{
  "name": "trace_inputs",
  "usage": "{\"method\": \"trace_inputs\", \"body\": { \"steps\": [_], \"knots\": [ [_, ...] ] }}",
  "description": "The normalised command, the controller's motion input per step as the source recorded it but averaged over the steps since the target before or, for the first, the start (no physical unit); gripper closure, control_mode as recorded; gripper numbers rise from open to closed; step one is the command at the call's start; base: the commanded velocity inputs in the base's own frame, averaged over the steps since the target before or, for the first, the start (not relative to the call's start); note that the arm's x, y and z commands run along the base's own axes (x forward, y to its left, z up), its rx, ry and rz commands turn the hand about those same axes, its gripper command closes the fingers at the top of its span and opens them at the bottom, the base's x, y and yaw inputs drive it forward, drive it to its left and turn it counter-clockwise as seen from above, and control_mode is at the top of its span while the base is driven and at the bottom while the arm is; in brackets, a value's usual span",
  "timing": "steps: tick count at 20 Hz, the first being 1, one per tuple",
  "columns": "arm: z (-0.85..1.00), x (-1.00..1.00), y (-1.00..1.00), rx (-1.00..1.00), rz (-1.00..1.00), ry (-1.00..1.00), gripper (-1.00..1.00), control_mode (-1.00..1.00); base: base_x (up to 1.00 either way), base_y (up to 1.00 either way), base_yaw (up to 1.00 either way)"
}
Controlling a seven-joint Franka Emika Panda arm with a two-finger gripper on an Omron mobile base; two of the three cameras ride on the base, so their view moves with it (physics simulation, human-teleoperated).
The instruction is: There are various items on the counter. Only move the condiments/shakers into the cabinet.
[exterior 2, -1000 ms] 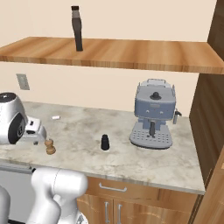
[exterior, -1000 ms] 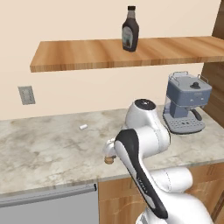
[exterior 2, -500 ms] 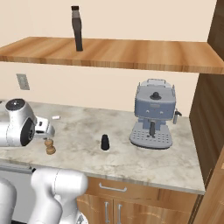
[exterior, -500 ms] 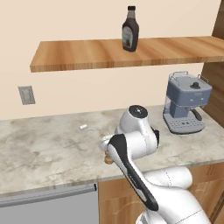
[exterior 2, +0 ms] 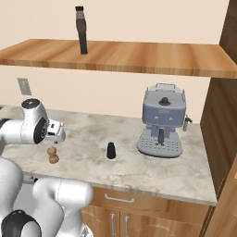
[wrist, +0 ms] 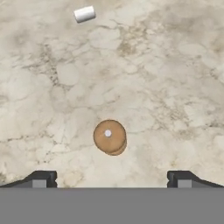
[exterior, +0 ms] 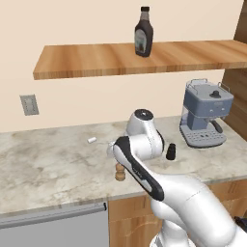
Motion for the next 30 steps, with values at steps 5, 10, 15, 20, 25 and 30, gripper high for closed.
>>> {"method": "trace_inputs", "body": {
  "steps": [5,10,15,20,25,30],
  "knots": [
    [-0.36,0.08,0.06,0.0,-0.02,0.2,-1.0,-1.0,0.0,0.0,0.0],
    [-0.31,0.03,0.14,0.0,-0.01,0.15,-1.0,-1.0,0.0,0.0,0.0],
    [-0.19,0.06,0.04,-0.02,0.0,0.01,-1.0,-1.0,0.0,0.0,0.0],
    [-0.28,0.11,0.0,-0.06,0.0,-0.01,-1.0,-1.0,0.0,0.0,0.0],
    [-0.23,0.12,0.0,-0.05,0.0,-0.06,-1.0,-1.0,0.0,0.0,0.0],
    [-0.11,0.11,0.0,-0.01,0.0,-0.01,-1.0,-1.0,0.0,0.0,0.0]
  ]
}}
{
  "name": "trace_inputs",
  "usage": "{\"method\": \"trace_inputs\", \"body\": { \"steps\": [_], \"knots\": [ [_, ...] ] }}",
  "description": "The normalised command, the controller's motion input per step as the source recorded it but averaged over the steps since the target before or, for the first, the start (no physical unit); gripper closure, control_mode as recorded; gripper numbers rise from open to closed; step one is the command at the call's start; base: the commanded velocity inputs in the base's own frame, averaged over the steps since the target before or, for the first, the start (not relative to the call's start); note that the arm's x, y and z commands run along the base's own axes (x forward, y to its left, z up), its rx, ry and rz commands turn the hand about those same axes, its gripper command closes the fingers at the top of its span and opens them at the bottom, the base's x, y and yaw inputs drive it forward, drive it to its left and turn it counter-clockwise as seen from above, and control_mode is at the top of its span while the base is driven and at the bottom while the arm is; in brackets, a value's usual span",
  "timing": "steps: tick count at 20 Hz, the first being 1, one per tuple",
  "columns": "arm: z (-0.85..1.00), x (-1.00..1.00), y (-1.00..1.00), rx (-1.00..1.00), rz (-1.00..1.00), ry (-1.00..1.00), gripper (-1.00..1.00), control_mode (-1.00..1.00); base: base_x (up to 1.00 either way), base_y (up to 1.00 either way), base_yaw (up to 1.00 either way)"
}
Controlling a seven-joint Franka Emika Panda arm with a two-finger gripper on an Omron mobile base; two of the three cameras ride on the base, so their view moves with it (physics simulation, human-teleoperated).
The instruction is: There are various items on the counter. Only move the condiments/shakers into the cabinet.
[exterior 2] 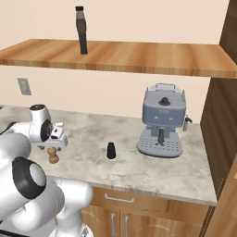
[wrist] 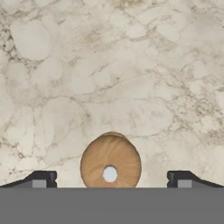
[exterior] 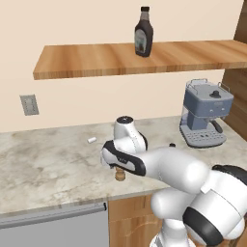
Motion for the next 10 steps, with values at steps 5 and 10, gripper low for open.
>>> {"method": "trace_inputs", "body": {
  "steps": [5,10],
  "knots": [
    [-0.06,0.0,0.0,0.0,0.0,0.0,-1.0,-1.0,0.0,0.0,0.0],
    [-0.14,0.0,0.0,0.0,0.0,0.0,-1.0,-1.0,0.0,0.0,0.0]
  ]
}}
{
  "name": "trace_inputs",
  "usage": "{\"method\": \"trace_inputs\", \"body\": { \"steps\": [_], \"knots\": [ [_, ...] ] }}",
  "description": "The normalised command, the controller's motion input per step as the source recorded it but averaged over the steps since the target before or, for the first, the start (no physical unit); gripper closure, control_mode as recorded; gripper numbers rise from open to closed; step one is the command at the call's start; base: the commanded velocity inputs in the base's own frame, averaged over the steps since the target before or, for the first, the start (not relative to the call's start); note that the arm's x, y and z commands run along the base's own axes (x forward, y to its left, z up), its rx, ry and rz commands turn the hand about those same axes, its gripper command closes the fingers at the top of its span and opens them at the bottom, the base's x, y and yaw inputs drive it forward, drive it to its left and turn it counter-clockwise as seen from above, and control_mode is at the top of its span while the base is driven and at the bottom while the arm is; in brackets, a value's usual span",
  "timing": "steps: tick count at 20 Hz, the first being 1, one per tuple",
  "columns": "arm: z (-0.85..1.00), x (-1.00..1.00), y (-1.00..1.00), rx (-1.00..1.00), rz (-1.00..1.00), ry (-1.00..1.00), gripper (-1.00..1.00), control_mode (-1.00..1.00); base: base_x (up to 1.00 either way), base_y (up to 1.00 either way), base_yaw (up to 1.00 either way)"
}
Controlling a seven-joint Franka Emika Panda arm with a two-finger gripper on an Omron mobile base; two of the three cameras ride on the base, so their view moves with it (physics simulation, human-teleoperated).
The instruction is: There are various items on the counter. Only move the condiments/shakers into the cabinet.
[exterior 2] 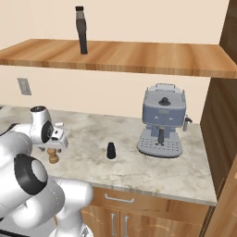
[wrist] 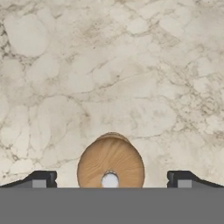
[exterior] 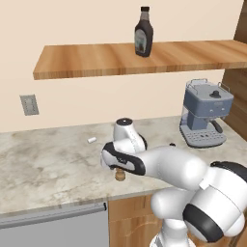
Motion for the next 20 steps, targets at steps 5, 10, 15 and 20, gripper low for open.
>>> {"method": "trace_inputs", "body": {
  "steps": [5,10,15,20],
  "knots": [
    [-0.17,0.0,0.0,0.0,0.0,0.0,-1.0,-1.0,0.0,0.0,0.0],
    [-0.07,0.01,0.0,0.0,0.0,0.02,1.0,-1.0,0.0,0.0,0.0],
    [0.0,0.0,0.0,0.0,0.0,0.0,1.0,-1.0,0.0,0.0,0.0],
    [0.21,-0.02,0.0,0.0,0.0,-0.01,1.0,-1.0,0.0,0.0,0.0]
  ]
}}
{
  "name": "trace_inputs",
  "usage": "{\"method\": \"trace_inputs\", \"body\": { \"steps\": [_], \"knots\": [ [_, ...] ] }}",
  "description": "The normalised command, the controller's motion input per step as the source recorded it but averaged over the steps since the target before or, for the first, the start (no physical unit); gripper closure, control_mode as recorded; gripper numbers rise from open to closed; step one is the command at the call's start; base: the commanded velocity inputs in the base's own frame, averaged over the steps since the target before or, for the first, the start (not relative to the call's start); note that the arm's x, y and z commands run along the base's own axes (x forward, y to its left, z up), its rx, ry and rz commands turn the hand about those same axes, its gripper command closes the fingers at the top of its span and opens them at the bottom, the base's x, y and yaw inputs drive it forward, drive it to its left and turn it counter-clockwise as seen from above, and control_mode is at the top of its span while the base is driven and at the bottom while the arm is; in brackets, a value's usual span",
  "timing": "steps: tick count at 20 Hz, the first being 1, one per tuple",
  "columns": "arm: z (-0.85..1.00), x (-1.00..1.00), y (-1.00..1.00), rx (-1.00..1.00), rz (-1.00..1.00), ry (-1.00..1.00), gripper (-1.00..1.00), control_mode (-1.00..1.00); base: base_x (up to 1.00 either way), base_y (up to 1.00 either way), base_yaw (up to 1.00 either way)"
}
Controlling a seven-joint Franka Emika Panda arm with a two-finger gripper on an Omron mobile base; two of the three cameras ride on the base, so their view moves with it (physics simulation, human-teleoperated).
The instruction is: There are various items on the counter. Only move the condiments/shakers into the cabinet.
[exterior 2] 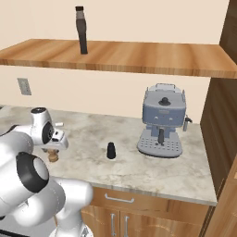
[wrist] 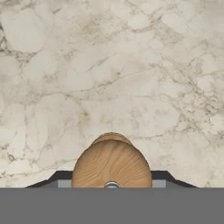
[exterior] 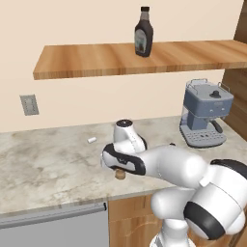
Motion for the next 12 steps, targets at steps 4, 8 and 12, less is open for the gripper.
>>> {"method": "trace_inputs", "body": {
  "steps": [4,8,12],
  "knots": [
    [0.91,-0.1,-0.31,0.0,-0.03,0.0,1.0,-1.0,0.0,0.0,0.0],
    [1.0,-0.29,-0.58,0.0,-0.07,0.0,1.0,-1.0,0.0,0.0,0.0],
    [1.0,-0.37,-0.79,0.0,-0.05,0.0,1.0,-1.0,0.0,0.0,0.0]
  ]
}}
